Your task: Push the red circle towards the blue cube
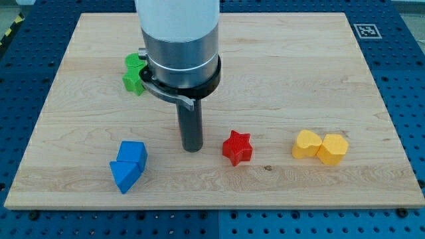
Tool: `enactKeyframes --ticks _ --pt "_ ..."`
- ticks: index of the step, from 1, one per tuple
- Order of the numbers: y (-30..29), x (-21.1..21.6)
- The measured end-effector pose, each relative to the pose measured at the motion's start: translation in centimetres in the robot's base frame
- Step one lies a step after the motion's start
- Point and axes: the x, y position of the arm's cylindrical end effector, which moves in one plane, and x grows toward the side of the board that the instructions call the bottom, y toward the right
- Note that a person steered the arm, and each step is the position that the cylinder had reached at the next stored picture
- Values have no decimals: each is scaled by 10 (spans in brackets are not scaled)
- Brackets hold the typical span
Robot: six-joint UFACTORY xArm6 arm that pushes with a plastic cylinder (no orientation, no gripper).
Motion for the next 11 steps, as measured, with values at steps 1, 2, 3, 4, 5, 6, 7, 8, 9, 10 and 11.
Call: enactKeyframes --ticks 1,2,3,4,5,6,7,8,9,10,11 --pt "3 -15" --pt "20 -33" --pt "47 -48" --pt "55 -75" --pt "44 -83" --pt "28 -76" --pt "16 -70" --pt "0 -69" --pt "-8 -88" --pt "-26 -83" --pt "-31 -71"
